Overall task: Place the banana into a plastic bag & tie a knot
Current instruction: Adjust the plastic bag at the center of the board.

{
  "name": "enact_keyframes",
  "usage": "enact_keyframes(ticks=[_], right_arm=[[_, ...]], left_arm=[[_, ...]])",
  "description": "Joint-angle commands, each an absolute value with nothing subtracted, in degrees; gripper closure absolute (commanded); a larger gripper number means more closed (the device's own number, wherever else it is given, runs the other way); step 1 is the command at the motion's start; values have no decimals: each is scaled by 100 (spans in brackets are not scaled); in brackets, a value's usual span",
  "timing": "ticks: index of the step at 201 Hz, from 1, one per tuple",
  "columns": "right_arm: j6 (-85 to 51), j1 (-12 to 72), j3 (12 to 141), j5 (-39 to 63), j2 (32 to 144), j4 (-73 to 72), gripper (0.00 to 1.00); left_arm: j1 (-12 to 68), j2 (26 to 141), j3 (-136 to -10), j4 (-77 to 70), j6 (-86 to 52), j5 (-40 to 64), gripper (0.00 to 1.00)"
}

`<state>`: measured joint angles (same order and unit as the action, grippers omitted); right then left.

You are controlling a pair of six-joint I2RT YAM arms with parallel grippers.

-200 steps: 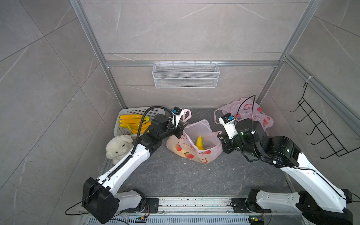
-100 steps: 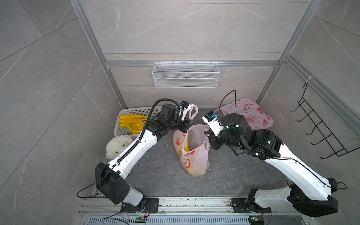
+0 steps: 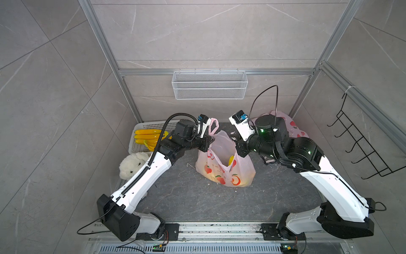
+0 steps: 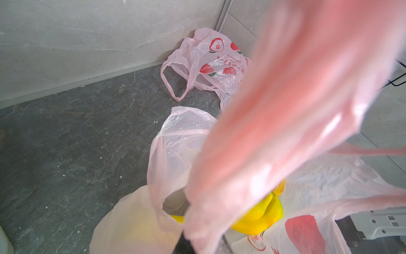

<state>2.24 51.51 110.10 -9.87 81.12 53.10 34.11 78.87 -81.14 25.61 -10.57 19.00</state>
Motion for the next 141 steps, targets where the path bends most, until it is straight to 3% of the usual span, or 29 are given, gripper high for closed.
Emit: enact_keyframes(ticks=[1,80,141], right_arm=[[410,5137,10788,-506,8340,5407,100],[644,5132,9590,412,8054,4835,100],[415,4928,9667,332,7945,4707,100]], left_arm=[[3410,7915,-8236,2628,-1129,2104,100],[3430,8345,-8200,2758,-1162,3418,95],[3445,8164,-7875,2765,-803,3944,72]])
